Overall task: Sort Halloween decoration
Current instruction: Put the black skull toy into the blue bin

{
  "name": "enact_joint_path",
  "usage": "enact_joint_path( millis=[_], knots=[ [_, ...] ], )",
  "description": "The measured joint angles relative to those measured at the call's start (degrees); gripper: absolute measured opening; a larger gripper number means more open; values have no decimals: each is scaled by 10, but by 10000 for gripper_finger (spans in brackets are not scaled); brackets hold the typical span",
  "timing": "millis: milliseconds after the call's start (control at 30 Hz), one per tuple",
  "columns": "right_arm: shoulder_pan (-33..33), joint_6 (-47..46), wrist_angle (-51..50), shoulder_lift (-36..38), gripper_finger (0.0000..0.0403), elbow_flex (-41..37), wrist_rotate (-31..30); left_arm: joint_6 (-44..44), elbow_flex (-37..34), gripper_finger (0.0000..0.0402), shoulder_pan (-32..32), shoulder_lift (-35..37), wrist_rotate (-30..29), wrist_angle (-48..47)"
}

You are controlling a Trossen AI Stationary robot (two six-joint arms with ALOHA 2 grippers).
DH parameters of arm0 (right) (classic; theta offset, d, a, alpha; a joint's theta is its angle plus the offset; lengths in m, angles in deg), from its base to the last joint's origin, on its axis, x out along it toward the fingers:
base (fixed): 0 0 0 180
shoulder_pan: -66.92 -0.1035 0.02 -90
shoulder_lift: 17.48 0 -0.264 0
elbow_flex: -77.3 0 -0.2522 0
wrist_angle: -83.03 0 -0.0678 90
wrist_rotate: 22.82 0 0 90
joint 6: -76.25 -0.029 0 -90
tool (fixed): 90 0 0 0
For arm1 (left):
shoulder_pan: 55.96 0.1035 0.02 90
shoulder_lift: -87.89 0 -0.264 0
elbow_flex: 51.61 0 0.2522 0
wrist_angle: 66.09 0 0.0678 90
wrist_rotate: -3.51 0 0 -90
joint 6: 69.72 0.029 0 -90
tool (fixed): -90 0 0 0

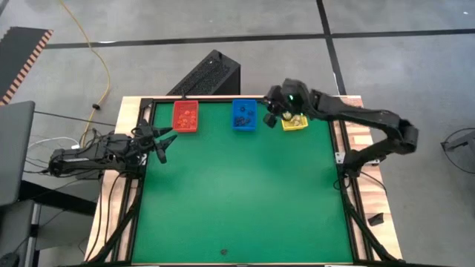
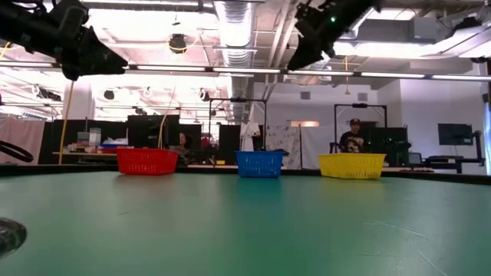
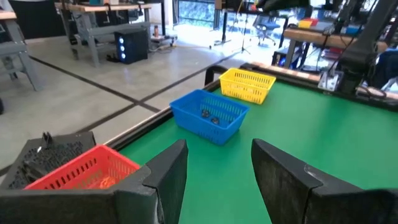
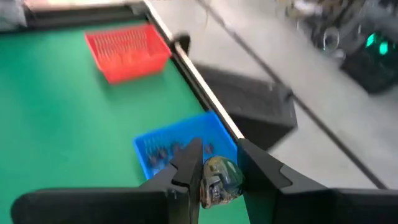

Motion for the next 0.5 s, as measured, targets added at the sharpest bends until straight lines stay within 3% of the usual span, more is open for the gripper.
enact_joint_path(
  millis=[133,267,367,500],
  knots=[
    [-13,-18,193,15,112,-119,-6,-1,0,169,0,0,0,11],
    [-14,-40,371,-38,112,-189,-10,-2,0,169,0,0,0,12],
    [-8,-57,438,-103,112,-206,-47,-2,0,169,0,0,0,11],
    [11,-93,492,-171,112,-205,-47,3,0,169,0,0,0,10]
  ],
)
